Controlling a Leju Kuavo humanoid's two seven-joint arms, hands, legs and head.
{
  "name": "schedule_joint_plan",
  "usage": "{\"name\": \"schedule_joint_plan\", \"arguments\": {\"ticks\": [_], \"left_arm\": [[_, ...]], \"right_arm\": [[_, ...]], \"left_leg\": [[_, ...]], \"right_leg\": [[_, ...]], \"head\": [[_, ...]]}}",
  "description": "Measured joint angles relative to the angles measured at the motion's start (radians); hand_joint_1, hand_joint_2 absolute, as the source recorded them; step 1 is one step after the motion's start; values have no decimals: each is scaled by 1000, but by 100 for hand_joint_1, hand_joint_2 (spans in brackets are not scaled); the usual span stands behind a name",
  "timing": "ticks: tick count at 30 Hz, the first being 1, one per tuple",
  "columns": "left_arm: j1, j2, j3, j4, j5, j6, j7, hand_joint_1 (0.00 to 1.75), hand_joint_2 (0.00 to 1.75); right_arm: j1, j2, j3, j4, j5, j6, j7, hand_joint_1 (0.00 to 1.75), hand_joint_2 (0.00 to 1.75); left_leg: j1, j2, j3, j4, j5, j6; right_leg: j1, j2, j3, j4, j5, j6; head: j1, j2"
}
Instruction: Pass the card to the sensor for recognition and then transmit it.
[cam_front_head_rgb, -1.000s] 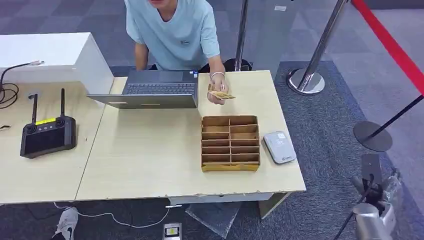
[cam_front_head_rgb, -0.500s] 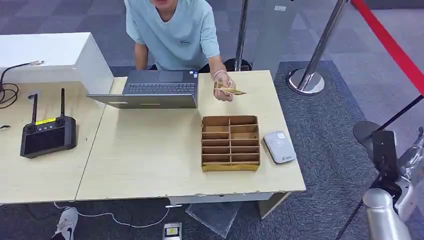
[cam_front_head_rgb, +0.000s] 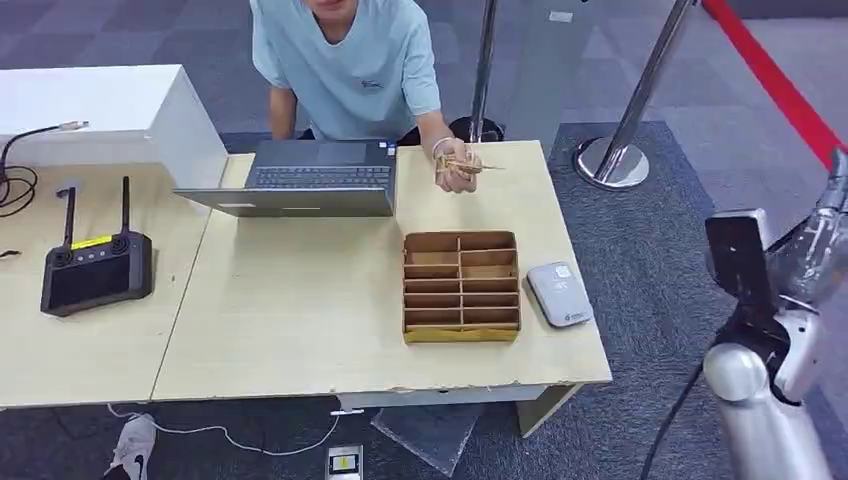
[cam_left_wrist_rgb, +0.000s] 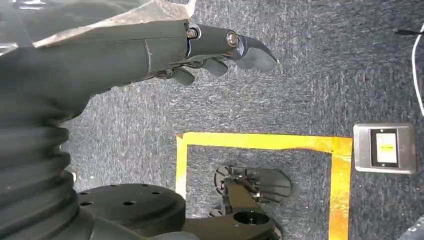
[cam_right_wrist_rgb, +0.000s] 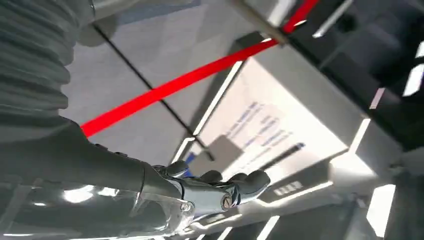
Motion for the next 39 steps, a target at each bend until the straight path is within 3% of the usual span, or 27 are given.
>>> {"name": "schedule_joint_plan", "arguments": {"ticks": [6,15,25,33,39], "left_arm": [[0,2,0,0,-4,-4,0,0,175],[-2,5,0,0,-35,-27,-17,0,175],[-3,11,-1,0,-53,-40,-24,0,175],[-5,10,-3,0,-72,-57,-24,0,175],[-4,10,-4,0,-76,-58,-24,0,175]], "right_arm": [[-20,-32,87,-61,-8,9,3,0,175],[-186,-46,305,-36,-24,164,-28,0,175],[-298,-31,489,85,-45,226,-79,0,175],[-413,23,602,307,-100,237,-174,0,175],[-454,60,659,440,-142,238,-205,0,175]], "left_leg": [[0,0,-1,0,0,0],[0,0,-1,0,1,-1],[1,0,-3,0,1,-1],[1,-1,-4,0,1,-1],[1,-1,-4,0,1,-1]], "right_leg": [[0,0,0,0,0,0],[0,0,0,0,0,0],[1,0,-2,0,0,0],[1,-1,-3,1,0,0],[1,-1,-4,1,0,0]], "head": [[0,0],[0,0],[0,0],[0,0],[0,0]]}}
